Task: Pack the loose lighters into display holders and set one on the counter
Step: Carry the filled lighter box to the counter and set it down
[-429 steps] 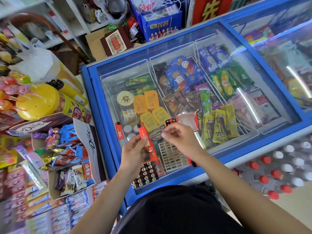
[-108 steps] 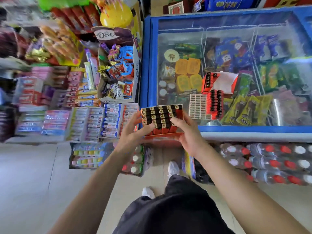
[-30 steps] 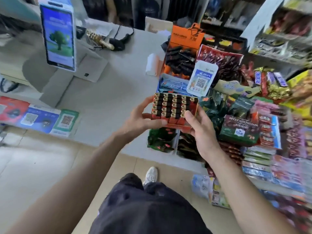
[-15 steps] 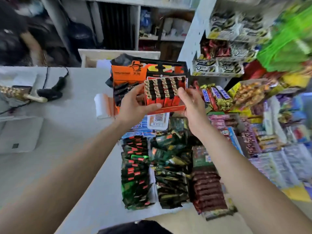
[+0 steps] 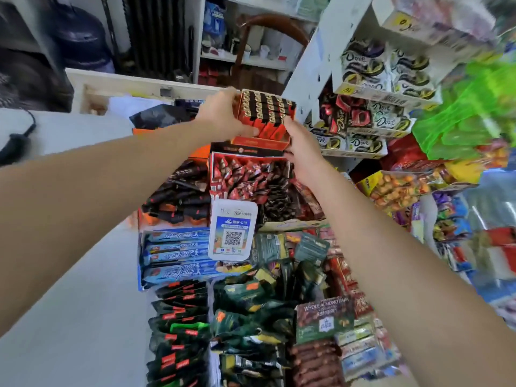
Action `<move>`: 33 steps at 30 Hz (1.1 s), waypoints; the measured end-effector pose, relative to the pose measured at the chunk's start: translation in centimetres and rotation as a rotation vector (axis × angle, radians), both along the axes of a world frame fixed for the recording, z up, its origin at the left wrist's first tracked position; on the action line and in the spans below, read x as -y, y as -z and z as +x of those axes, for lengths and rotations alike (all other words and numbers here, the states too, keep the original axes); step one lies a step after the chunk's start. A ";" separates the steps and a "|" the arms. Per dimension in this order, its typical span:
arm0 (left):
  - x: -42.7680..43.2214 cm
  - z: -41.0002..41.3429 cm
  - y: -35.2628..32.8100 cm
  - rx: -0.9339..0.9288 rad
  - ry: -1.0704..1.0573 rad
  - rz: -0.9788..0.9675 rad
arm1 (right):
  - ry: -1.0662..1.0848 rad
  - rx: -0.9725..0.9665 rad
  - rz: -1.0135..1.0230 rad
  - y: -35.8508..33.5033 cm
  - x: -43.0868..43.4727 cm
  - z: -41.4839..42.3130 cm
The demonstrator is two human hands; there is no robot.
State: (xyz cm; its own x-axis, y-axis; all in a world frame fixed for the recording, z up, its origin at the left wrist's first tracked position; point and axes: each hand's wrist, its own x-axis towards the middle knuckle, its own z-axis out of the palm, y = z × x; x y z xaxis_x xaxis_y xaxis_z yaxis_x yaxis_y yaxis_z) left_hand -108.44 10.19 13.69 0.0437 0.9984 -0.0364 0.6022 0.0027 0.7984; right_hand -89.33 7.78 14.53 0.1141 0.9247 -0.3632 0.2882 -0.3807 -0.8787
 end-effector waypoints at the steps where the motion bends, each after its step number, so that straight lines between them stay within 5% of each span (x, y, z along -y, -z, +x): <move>1: -1.0 0.0 0.3 -0.007 0.003 -0.012 | -0.003 0.000 -0.001 0.2 -0.7 -0.1; 22: -4.9 2.1 3.6 -0.107 0.043 -0.053 | -0.060 0.166 0.009 2.7 -4.4 1.5; 28: -5.2 3.8 4.3 -0.109 0.015 -0.056 | 0.110 0.524 0.233 2.8 -0.1 3.9; 33: -3.4 3.8 4.1 -0.144 0.019 -0.011 | 0.023 0.596 0.238 2.9 6.0 5.6</move>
State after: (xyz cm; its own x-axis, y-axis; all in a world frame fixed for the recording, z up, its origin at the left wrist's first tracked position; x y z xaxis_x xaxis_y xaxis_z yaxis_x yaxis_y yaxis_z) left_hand -104.65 13.62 9.58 0.0562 0.9969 -0.0546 0.7102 -0.0015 0.7040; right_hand -83.70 1.80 11.66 0.2536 0.9672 -0.0167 0.7475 -0.2069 -0.6313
